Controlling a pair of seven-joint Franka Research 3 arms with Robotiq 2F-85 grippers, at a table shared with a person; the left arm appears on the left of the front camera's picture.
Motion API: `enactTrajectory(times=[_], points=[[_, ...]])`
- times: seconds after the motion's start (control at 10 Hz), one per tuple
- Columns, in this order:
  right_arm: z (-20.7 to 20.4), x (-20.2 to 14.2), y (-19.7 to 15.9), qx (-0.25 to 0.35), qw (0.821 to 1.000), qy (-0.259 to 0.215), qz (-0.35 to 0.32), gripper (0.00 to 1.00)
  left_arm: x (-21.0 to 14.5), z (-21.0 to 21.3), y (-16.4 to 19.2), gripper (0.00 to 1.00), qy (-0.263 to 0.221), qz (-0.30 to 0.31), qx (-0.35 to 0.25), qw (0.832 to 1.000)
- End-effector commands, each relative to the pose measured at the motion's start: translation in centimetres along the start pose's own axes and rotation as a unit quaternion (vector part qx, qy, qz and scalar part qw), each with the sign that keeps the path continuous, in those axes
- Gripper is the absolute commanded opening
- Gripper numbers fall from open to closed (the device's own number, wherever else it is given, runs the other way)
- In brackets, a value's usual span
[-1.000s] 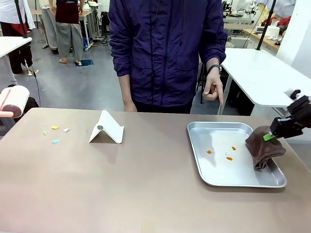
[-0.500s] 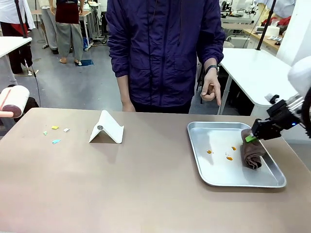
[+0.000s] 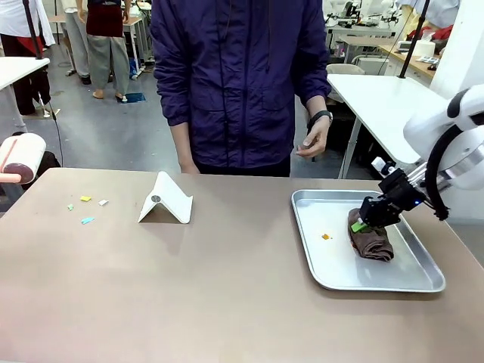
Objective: Clean the surface of the table.
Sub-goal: If a person points to the right, clean the right side of the table with your right hand, and if they point to the left, clean the left side with your left hand.
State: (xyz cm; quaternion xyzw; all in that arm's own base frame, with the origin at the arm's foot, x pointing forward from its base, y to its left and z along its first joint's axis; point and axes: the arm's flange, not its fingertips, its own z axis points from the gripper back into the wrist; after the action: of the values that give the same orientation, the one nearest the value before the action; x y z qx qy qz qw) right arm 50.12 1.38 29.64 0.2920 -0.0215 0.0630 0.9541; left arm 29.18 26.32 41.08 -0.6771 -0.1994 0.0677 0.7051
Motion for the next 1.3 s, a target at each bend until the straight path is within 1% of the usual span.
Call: enactTrajectory(times=[0.0, 0.1, 0.2, 0.4, 0.6, 0.8, 0.9, 1.0, 1.2], points=[[-0.2, 0.6, 0.9, 0.026, 0.999, 0.006, 0.027, 0.08, -0.3, 0.1, -0.3, 0.00, 0.007, -0.009, -0.005, 1.000], [-0.9, 0.8, 1.8, 0.051, 0.998, 0.022, 0.041, 0.08, -0.3, 0.1, -0.3, 0.00, 0.007, -0.009, -0.005, 1.000], [-2.1, 0.9, 2.9, 0.064, 0.996, 0.035, 0.051, 0.08, -0.3, 0.1, -0.3, 0.00, 0.007, -0.009, -0.005, 1.000], [-4.4, 1.5, 4.4, 0.063, 0.996, 0.041, 0.050, 0.08, -0.3, 0.1, -0.3, 0.00, 0.007, -0.009, -0.005, 1.000], [-5.7, 1.6, 5.8, 0.065, 0.994, 0.054, 0.074, 0.08, -0.3, 0.1, -0.3, 0.00, 0.007, -0.009, -0.005, 1.000], [-6.3, 1.4, 6.8, 0.057, 0.992, 0.066, 0.089, 0.08, -0.3, 0.1, -0.3, 0.00, 0.007, -0.009, -0.005, 1.000], [-6.8, 1.6, 6.6, 0.018, 0.994, 0.069, 0.079, 0.08, -0.3, 0.1, -0.3, 0.00, 0.007, -0.009, -0.005, 1.000], [-6.9, 1.6, 6.4, 0.023, 0.993, 0.080, 0.078, 0.08, -0.3, 0.1, -0.3, 0.00, 0.007, -0.009, -0.005, 1.000], [-6.2, 1.8, 5.5, 0.001, 0.995, 0.075, 0.064, 0.08, -0.3, 0.1, -0.3, 0.00, 0.007, -0.009, -0.005, 1.000]])
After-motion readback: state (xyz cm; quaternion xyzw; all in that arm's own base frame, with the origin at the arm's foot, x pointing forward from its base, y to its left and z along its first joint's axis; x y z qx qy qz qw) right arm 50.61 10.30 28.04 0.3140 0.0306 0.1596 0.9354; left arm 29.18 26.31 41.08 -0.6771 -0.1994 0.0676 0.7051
